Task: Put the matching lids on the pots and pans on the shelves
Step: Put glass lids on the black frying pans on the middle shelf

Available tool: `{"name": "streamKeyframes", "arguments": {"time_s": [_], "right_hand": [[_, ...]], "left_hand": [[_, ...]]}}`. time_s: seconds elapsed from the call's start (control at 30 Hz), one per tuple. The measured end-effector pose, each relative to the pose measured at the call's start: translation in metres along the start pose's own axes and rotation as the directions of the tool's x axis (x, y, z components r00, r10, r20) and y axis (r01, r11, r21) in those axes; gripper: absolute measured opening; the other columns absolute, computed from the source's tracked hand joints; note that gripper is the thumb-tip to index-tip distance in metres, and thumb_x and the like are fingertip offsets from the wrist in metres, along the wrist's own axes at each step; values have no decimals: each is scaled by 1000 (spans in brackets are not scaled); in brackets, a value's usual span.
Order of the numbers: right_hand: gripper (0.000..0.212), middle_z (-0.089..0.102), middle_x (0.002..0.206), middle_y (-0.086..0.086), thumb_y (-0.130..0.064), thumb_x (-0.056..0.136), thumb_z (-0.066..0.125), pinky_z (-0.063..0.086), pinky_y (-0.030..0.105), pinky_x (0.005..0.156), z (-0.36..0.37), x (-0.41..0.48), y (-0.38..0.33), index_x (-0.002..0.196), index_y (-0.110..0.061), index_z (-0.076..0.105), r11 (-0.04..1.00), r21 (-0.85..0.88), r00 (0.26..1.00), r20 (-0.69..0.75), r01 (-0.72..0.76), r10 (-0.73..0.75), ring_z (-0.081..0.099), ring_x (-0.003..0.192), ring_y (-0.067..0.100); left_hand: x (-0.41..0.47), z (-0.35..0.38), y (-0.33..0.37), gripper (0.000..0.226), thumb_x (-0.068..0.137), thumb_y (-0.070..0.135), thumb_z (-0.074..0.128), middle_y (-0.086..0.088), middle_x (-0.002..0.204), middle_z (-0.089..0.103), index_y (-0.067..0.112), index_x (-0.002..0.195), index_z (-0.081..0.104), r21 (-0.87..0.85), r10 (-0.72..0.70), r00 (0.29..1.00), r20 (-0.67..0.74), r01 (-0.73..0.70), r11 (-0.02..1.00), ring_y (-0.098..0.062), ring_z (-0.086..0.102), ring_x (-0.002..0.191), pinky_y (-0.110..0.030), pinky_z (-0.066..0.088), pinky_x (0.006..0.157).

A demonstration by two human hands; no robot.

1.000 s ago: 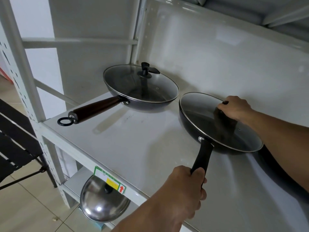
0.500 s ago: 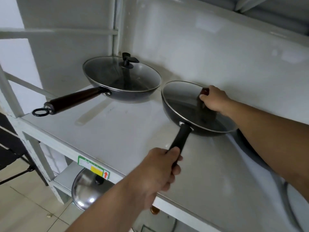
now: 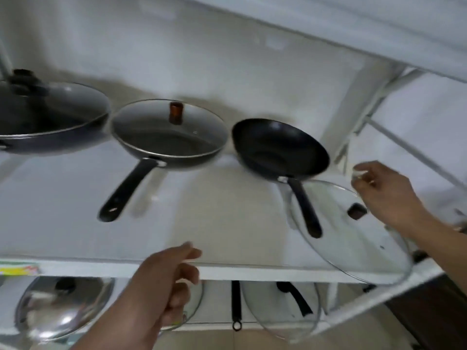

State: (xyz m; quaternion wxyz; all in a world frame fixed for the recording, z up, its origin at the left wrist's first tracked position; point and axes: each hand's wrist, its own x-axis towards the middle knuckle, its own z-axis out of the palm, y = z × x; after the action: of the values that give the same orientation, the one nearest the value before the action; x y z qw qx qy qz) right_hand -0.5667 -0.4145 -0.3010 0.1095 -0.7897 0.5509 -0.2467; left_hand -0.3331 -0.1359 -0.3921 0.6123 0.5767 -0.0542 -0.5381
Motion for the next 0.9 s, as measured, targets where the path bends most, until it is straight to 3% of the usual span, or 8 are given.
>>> {"name": "streamKeyframes", "arguments": {"time_s": [0.07,0.13,0.23,0.3,0.4,0.53,0.7,0.9], "right_hand": [[36,65,105,13,-24,91,64,37,29,80,7,9,48,125,-12,63,985,-154,992,91,-74,89,54,91,24],[47,62,119,17,-36,90,64,43,34,87,22,21,82,130,-12,60,965,-239,974,170,-105,148,58,103,31],[55,49,138,17,-50,91,54,46,42,94,43,39,109,134,-16,55,934,-355,965,229,-39,128,57,118,40],[50,51,134,13,-49,95,47,48,42,87,51,50,121,131,-15,55,902,-429,970,237,55,53,56,118,40],[47,61,99,9,-56,95,38,44,37,67,57,58,137,113,-16,54,847,-512,968,249,145,-16,64,97,36],[36,49,64,0,-51,96,42,42,37,66,61,57,149,102,-16,48,902,-396,962,266,172,-66,66,80,35],[27,59,61,2,-50,90,53,51,38,60,42,25,156,84,-24,46,966,-179,951,281,184,-129,61,64,30],[23,46,45,-1,-40,85,59,39,34,47,11,-24,163,73,-25,47,972,-41,944,248,233,-216,47,43,17]], "left_hand": [[11,50,-4,34,94,34,55,-6,64,61,5,107,67,130,-24,996,82,13,991,-14,34,36,-14,22,39],[27,97,-2,35,94,38,55,-9,79,69,9,109,67,219,-32,990,134,2,976,-15,42,42,-19,29,39],[58,159,-8,39,93,46,54,-11,103,74,14,113,63,276,-63,983,170,14,961,-16,50,51,-24,36,41],[68,189,-15,43,93,51,53,-10,104,76,14,113,64,277,-103,976,193,47,960,-15,51,50,-23,37,41],[76,215,-22,39,95,48,51,-9,82,75,12,107,61,199,-134,956,261,83,977,-13,43,45,-20,30,35],[84,222,-24,33,100,37,45,-3,62,55,10,115,54,153,-114,951,288,72,986,-10,33,39,-18,20,32],[83,217,-15,32,101,37,42,-3,61,55,10,112,55,244,-139,956,259,74,967,-10,31,39,-19,20,31],[82,210,-5,32,100,43,42,-2,54,50,14,101,53,271,-172,955,240,104,957,-9,26,37,-18,17,30]]}}
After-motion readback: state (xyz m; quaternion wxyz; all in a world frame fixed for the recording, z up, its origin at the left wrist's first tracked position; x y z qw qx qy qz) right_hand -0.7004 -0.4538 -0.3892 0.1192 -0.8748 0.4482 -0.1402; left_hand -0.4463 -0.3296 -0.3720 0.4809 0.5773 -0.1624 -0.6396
